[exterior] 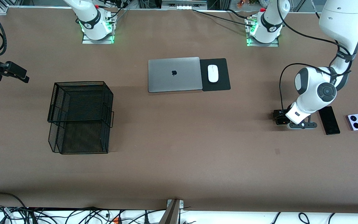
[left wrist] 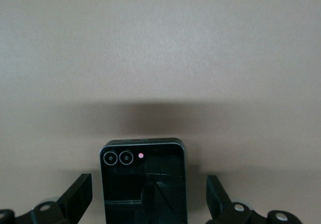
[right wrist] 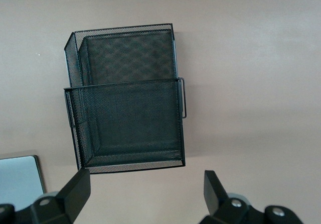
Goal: Place phones with both arms
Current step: 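Lift the black flip phone off the table with the left gripper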
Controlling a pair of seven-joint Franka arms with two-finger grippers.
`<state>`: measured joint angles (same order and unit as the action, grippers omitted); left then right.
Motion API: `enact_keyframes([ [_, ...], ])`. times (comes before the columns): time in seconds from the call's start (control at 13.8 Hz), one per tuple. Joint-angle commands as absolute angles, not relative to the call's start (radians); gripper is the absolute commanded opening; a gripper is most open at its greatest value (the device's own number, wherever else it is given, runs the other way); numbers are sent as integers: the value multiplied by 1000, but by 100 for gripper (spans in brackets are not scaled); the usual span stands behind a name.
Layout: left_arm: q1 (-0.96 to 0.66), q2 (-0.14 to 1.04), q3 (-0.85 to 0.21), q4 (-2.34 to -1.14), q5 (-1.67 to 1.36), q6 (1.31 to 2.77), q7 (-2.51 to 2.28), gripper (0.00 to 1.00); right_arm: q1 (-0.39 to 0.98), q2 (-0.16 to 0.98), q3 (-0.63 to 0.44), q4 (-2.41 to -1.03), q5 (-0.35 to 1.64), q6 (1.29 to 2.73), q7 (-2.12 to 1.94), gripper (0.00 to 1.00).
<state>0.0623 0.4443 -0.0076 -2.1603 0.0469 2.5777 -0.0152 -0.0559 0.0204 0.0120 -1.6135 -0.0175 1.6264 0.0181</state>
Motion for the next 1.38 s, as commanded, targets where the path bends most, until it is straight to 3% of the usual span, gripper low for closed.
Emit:
enact_keyframes([
  [0.0,72,472,-9,-2166,46,2589,-15,100,-71,17,23,-1609,-2,1629,21,100],
  [0.29,75,505,-9,-2166,46,2589,-20,100,-71,17,23,-1609,-2,1629,21,100],
  [0.36,75,503,-9,-2166,46,2589,-20,96,-71,17,23,-1609,-2,1629,21,100],
  [0.44,75,503,-9,-2163,46,2589,-20,69,-71,18,23,-1609,0,1629,21,100],
  [0.58,74,499,-9,-2160,46,2585,-12,44,-71,17,23,-1609,-2,1629,21,100],
  [0.65,75,491,-9,-2155,48,2579,-8,40,-71,17,23,-1609,-2,1629,21,100],
  [0.87,74,436,-18,-2125,46,2519,-15,36,-69,17,25,-1609,-2,1629,21,100],
  [1.16,58,429,-73,-1845,31,2083,-29,36,-71,17,25,-1609,-2,1628,21,100],
  [1.31,54,436,-125,-1764,29,2017,-54,36,-71,17,25,-1609,-2,1628,21,100],
])
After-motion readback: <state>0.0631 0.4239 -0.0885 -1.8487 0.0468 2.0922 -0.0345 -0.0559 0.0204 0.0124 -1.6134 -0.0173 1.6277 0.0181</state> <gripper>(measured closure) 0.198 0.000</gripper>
